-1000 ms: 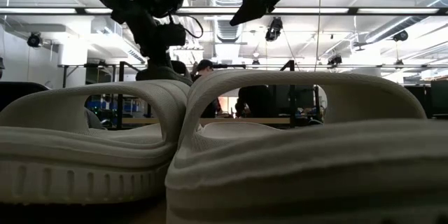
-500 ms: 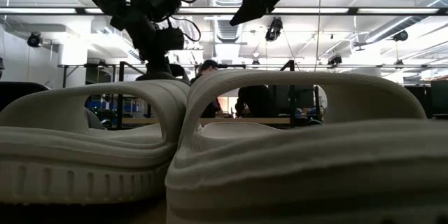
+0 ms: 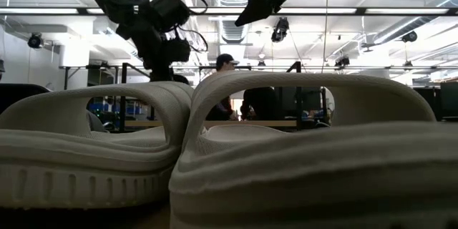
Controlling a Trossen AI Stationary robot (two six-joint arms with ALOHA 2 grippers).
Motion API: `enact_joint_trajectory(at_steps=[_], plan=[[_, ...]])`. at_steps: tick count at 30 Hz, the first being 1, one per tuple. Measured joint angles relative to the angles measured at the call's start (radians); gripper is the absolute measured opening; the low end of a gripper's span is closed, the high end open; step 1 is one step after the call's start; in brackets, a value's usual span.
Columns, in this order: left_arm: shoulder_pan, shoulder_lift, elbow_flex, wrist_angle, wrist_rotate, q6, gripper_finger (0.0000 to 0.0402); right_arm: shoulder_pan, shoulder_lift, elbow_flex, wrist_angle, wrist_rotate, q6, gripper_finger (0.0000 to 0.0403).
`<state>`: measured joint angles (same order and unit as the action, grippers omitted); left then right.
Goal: Pick and place slides into the shelf
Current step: Put the left black slide on the shelf
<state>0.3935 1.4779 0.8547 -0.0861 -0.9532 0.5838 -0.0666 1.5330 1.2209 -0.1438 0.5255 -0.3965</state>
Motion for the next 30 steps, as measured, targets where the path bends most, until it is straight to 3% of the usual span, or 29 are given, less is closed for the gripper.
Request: enact_joint_trajectory(at_steps=[30], plan=[[0.035, 0.031, -0.06, 0.052, -0.025, 0.054, 0.0, 0.0, 0.0, 0.0, -0.001, 0.0, -0.005, 0.0079]])
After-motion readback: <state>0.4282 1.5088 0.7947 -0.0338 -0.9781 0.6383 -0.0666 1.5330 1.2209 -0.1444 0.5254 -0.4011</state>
